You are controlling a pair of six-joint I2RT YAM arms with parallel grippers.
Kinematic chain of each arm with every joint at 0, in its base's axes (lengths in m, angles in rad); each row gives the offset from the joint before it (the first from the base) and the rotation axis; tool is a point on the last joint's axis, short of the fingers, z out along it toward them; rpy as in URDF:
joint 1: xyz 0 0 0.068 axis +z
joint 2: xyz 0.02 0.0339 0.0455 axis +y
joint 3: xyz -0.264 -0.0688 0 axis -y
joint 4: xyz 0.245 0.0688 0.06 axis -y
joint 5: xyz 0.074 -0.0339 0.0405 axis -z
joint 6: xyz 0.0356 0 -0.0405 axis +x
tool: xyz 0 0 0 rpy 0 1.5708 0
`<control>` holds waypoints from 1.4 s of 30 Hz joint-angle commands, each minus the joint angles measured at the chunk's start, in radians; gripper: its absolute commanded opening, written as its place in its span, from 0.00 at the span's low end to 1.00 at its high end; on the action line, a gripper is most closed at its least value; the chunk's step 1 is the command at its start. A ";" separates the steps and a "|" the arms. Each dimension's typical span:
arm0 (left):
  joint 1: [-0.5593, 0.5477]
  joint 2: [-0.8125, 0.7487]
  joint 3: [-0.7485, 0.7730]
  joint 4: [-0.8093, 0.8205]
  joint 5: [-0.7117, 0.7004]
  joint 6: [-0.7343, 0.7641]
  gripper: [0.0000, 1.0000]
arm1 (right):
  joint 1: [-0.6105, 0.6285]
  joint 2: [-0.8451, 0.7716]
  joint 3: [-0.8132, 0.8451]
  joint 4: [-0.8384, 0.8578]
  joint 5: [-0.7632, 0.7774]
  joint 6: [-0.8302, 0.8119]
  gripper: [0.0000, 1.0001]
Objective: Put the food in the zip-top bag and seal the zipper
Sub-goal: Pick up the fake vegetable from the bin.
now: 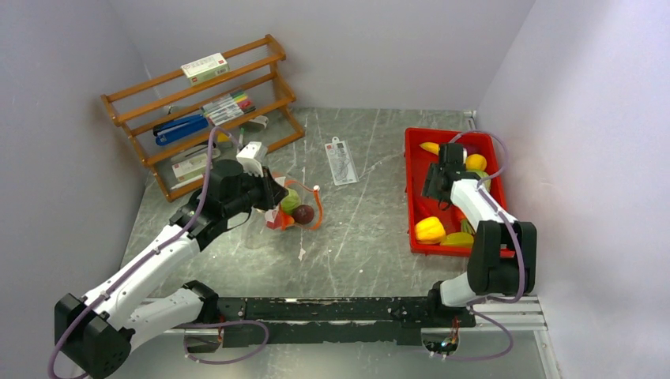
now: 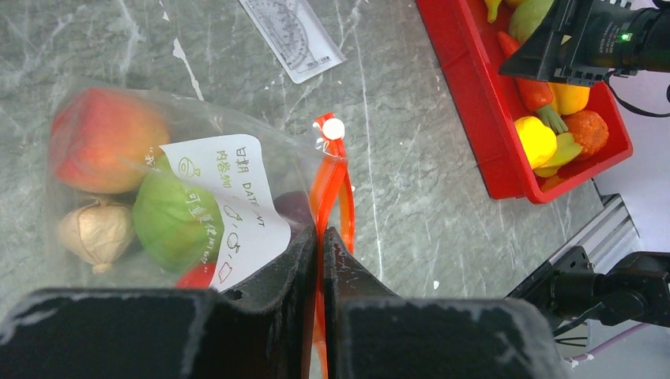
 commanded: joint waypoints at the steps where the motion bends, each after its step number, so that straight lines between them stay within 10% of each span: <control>1: 0.006 -0.013 0.017 0.036 0.055 -0.006 0.07 | -0.007 -0.029 0.030 -0.112 -0.037 -0.060 0.53; 27: 0.006 -0.020 0.010 0.043 0.051 -0.011 0.07 | 0.044 0.136 0.043 -0.051 -0.109 -0.103 0.55; 42: 0.006 -0.024 0.012 0.032 0.023 -0.007 0.07 | 0.044 0.153 0.072 0.010 0.019 -0.101 0.32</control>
